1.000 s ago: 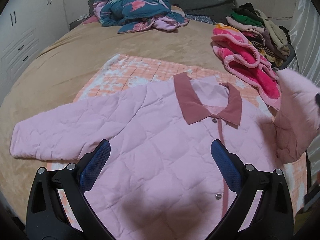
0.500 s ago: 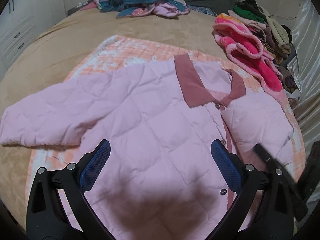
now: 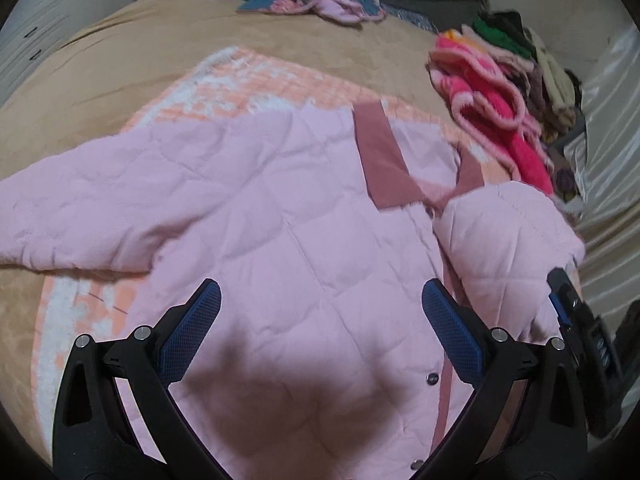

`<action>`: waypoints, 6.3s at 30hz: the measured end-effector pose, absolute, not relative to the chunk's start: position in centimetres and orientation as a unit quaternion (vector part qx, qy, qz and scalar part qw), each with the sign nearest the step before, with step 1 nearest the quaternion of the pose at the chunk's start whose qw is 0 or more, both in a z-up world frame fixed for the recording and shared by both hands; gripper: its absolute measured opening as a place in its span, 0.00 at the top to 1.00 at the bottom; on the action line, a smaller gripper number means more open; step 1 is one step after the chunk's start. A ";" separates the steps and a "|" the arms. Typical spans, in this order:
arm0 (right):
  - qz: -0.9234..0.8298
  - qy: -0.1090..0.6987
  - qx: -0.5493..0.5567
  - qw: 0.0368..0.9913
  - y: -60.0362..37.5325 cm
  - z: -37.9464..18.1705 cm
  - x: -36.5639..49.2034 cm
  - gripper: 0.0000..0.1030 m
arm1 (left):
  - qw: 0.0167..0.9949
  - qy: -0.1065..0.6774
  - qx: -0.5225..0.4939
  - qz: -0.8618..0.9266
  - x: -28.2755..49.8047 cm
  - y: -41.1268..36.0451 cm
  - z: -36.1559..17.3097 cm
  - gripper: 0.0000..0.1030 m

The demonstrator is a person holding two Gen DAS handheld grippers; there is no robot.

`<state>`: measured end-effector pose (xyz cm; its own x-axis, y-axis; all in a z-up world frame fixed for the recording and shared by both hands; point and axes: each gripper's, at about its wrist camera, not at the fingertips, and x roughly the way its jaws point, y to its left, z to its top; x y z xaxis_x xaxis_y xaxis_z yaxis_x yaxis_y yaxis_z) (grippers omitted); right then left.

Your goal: Fold large clothes

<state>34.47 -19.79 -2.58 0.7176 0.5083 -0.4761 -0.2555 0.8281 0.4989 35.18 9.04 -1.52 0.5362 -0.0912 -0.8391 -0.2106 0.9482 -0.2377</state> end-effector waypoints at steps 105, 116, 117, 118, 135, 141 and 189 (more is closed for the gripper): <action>0.081 0.405 0.103 0.905 -25.0 -3.6 30.0 0.20 | 0.874 0.478 -0.091 0.020 30.4 10.6 -3.8 0.09; 0.109 0.384 0.102 0.911 -21.4 -1.6 29.1 0.08 | 0.880 0.460 -0.111 0.051 28.4 14.5 -3.1 0.09; 0.114 0.384 0.101 0.911 -20.9 -1.5 29.1 0.08 | 0.880 0.458 -0.111 0.056 28.1 15.0 -3.1 0.09; 0.118 0.383 0.099 0.911 -20.4 -1.4 29.1 0.08 | 0.881 0.457 -0.109 0.060 27.9 15.3 -3.1 0.09; 0.200 0.381 0.049 0.901 -10.3 -0.2 29.7 0.06 | 0.877 0.449 -0.129 0.112 25.2 21.7 -3.8 0.09; 0.231 0.377 0.024 0.897 -6.5 0.1 30.0 0.06 | 0.872 0.450 -0.142 0.130 24.6 24.0 -4.5 0.09; 0.271 0.387 -0.081 0.878 3.7 -4.1 30.5 0.06 | 0.784 0.391 -0.387 0.287 22.4 45.8 -11.6 0.28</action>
